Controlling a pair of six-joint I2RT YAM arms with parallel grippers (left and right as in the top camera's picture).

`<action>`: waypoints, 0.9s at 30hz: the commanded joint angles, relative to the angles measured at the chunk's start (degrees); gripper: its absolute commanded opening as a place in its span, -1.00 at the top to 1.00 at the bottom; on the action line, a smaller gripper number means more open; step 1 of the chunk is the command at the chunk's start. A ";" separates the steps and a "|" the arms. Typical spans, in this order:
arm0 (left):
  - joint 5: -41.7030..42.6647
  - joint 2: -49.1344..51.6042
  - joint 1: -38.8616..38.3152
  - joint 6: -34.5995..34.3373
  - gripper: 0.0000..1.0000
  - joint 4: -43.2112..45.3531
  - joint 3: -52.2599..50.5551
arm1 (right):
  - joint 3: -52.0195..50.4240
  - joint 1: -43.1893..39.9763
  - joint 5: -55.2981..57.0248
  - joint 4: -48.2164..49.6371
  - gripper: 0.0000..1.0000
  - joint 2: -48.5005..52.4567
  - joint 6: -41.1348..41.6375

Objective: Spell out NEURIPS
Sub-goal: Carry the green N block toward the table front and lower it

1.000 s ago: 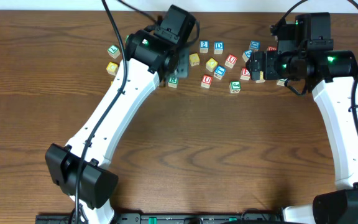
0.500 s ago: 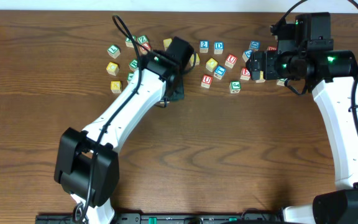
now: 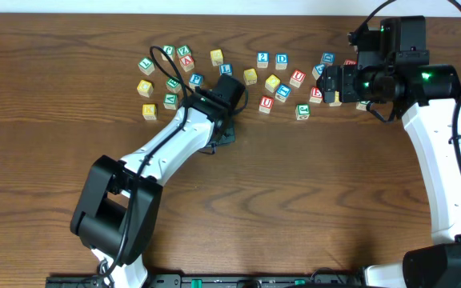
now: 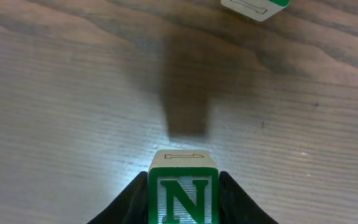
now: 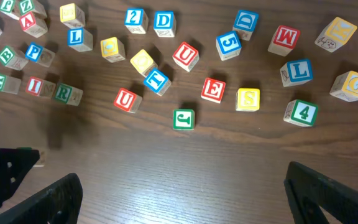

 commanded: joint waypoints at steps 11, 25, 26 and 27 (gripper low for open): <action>2.51 2.71 0.11 7.50 0.35 3.34 -0.92 | 0.68 0.44 0.20 -0.61 -0.98 0.07 0.13; 3.34 3.72 0.74 7.30 0.35 3.43 -0.96 | 0.68 0.44 0.20 -0.46 -0.99 0.07 0.13; 3.37 3.87 0.74 7.30 0.35 3.50 -0.96 | 0.68 0.44 0.20 -0.46 -0.99 0.07 0.13; 3.39 3.96 0.74 7.30 0.35 3.50 -0.96 | 0.68 0.44 0.20 -0.44 -0.98 0.07 0.13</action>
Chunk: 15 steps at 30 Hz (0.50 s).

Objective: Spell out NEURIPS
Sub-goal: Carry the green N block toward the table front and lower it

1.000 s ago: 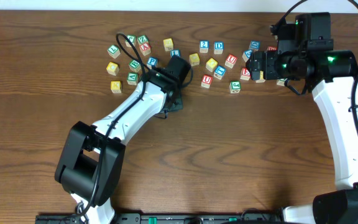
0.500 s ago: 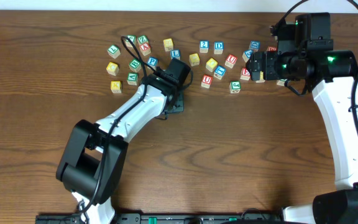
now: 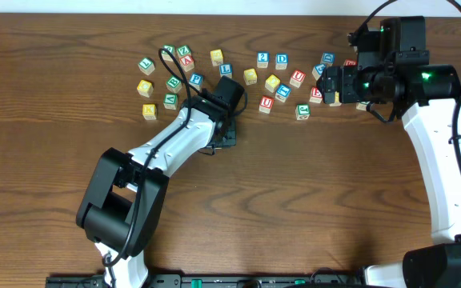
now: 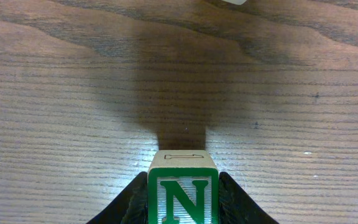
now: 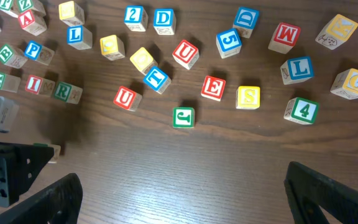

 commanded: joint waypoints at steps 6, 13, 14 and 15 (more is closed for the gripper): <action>0.37 1.49 0.24 1.01 0.35 -0.26 -0.17 | 0.68 0.44 0.20 -0.02 -0.99 0.07 0.13; 2.47 1.49 0.31 1.18 0.35 -1.42 -0.17 | 0.68 0.44 0.22 -0.28 -0.99 0.09 0.13; 2.47 1.49 0.35 1.18 0.35 -1.36 -0.17 | 0.68 0.44 0.20 -0.22 -0.99 0.07 0.13; 2.47 1.49 0.35 1.18 0.35 -1.36 -0.17 | 0.68 0.44 0.20 -0.15 -0.99 0.07 0.13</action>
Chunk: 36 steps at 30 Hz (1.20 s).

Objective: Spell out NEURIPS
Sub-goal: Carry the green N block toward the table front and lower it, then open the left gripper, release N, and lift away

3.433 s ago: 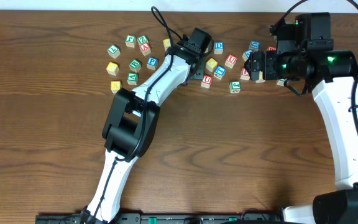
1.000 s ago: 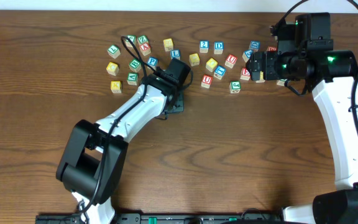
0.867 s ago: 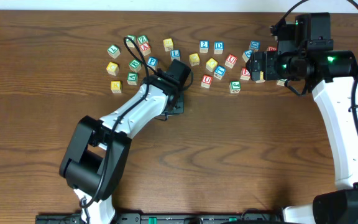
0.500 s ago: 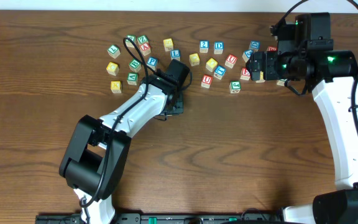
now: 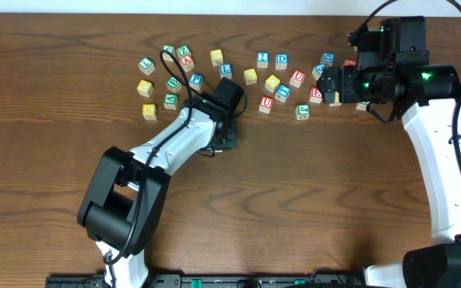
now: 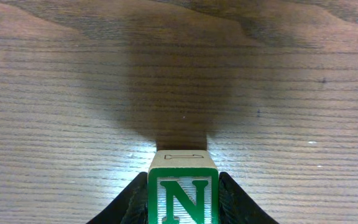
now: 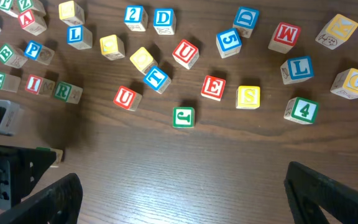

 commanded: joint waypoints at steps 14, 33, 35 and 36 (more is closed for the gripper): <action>0.59 1.73 0.35 1.27 0.34 0.85 -0.17 | 0.68 0.44 0.20 0.04 -0.98 0.07 0.13; 0.50 -0.02 0.52 3.02 0.01 -1.79 4.13 | 0.68 0.44 0.22 0.02 -0.99 0.07 0.13; 0.55 -1.01 1.14 3.02 -0.06 -1.75 5.09 | 0.68 0.44 0.22 0.04 -0.98 0.07 0.13; 0.57 -1.51 1.60 3.04 -0.12 -1.77 5.53 | 0.68 0.44 0.22 0.04 -0.99 0.07 0.13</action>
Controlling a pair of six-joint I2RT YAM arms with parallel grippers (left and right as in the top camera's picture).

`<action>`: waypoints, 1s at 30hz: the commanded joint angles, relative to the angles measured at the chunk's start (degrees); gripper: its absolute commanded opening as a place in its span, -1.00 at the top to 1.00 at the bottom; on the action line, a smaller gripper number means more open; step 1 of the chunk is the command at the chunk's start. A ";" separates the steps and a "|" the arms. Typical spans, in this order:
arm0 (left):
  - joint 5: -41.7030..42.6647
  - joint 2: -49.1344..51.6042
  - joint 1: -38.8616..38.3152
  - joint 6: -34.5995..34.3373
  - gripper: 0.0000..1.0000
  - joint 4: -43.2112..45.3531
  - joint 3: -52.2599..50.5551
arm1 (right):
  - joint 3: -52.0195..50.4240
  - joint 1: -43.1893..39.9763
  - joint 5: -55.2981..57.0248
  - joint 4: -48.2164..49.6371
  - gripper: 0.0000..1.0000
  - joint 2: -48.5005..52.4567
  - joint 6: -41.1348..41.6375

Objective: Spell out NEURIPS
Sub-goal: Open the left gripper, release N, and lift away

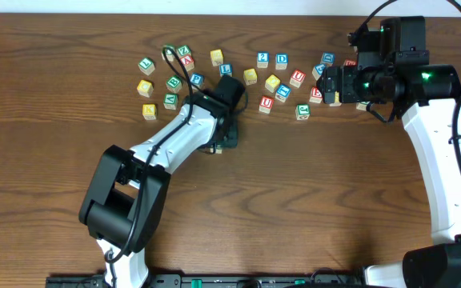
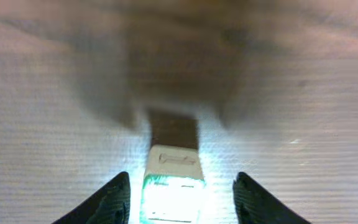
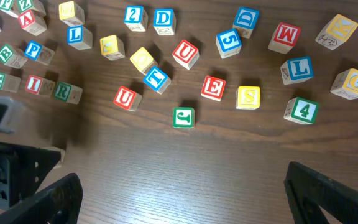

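The green N block [image 2: 171,186] sits on the wood between the fingers of my left gripper [image 2: 180,200], which stand open with a gap on each side; glare washes out its letter. Overhead, the left gripper [image 1: 224,134] is just below the block cluster and hides the block. My right gripper [image 3: 182,196] hangs open and empty above the table in front of the loose blocks. Among them lie a red E [image 3: 213,88], two red U blocks [image 3: 186,54] [image 3: 125,98], a green R [image 3: 63,92], a red I [image 3: 35,84], a blue P [image 3: 33,51] and a yellow S [image 3: 248,98].
Several other letter and number blocks are scattered along the back of the table, such as a red M [image 3: 284,37], a blue L [image 3: 298,70], a green 4 [image 3: 302,112] and a green J [image 3: 183,117]. Bare wood table [image 1: 310,200] stretches in front of the cluster.
My left gripper has opened: the fingers that were shut on the N block now stand apart from it, and the block rests on the table. The right arm has not moved.
My left gripper held the N block above the table below the cluster, its shadow well ahead. At the two later moments the shadow had closed in on the block. Now the block stands on the wood and the fingers are open. The right gripper stayed open over the blocks.
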 commanded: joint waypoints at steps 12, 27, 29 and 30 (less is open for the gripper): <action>-0.15 -12.28 6.64 4.74 -0.15 -3.41 7.39 | 0.68 0.44 0.22 0.28 -0.98 0.07 0.13; -0.13 -21.51 19.74 8.04 -0.16 -7.82 7.39 | 0.68 0.46 -0.39 1.46 -0.99 0.07 0.15; -0.15 -21.51 20.57 8.52 -0.16 -8.63 7.39 | 0.68 0.48 -0.42 1.46 -0.98 0.09 0.20; -0.15 -21.51 20.94 8.92 -0.16 -8.87 7.39 | 0.68 0.63 -0.37 1.44 -0.98 0.09 0.48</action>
